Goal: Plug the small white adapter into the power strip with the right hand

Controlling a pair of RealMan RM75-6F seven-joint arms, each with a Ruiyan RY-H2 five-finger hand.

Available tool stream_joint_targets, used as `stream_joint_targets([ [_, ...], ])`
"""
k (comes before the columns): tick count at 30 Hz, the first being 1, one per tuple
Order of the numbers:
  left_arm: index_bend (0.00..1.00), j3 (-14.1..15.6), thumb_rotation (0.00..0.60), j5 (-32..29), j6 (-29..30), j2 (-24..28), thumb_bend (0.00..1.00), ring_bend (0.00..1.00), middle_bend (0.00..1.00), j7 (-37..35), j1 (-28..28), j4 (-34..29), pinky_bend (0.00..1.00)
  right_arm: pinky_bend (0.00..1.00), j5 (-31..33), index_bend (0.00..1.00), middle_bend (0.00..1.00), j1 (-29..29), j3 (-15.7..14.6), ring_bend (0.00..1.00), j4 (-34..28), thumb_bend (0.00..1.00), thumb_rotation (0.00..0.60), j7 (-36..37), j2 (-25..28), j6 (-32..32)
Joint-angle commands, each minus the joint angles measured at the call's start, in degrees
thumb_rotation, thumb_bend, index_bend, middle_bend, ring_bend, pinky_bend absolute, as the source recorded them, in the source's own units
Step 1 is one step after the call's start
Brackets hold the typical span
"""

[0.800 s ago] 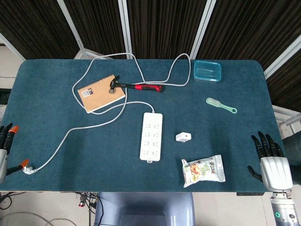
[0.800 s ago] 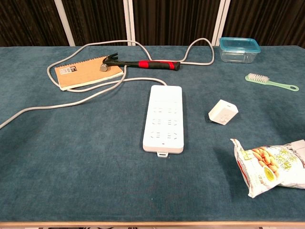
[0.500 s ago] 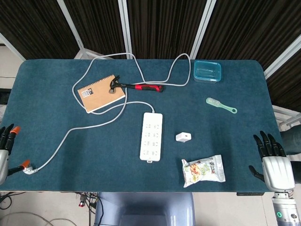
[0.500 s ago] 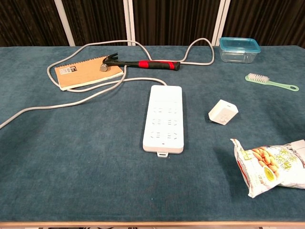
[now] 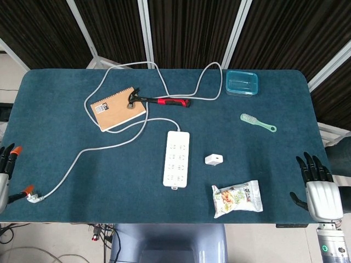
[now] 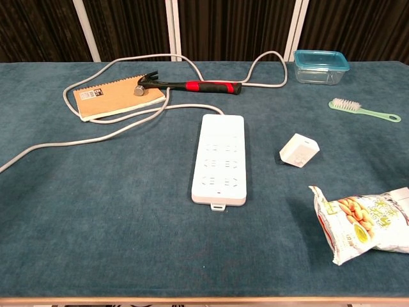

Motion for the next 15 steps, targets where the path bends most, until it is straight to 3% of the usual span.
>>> stream_joint_targets([
  [1,0.09,0.4,0.600,0.8,0.6,0.0,0.07,0.00,0.00,0.5,0.3,-0.4,0.00,0.19,0.4,0.07,0.02,0.1,-0.3,0.05,-0.4,0.24,0.600,1.1,0.2,-0.7],
  [7,0.09,0.1,0.600,0.7,1.5,-0.1,0.07,0.00,0.00,0.8,0.7,-0.8,0.00,0.19,2.9,0.07,0.02,0.7,-0.4,0.05,-1.9,0.24,0.600,5.0,0.8,-4.2],
  [11,0.09,-0.2,0.600,0.2,1.9,0.0,0.07,0.00,0.00,0.3,0.9,-0.8,0.00,0.18,7.5,0.05,0.02,3.5,0.1,0.05,-5.4,0.23,0.600,5.5,3.8,-11.7],
  [15,0.09,-0.2,0.600,0.2,1.8,0.1,0.07,0.00,0.00,0.3,0.9,-0.9,0.00,0.17,13.4,0.05,0.02,8.7,3.3,0.05,-10.4,0.23,0.600,7.4,6.6,-20.3],
])
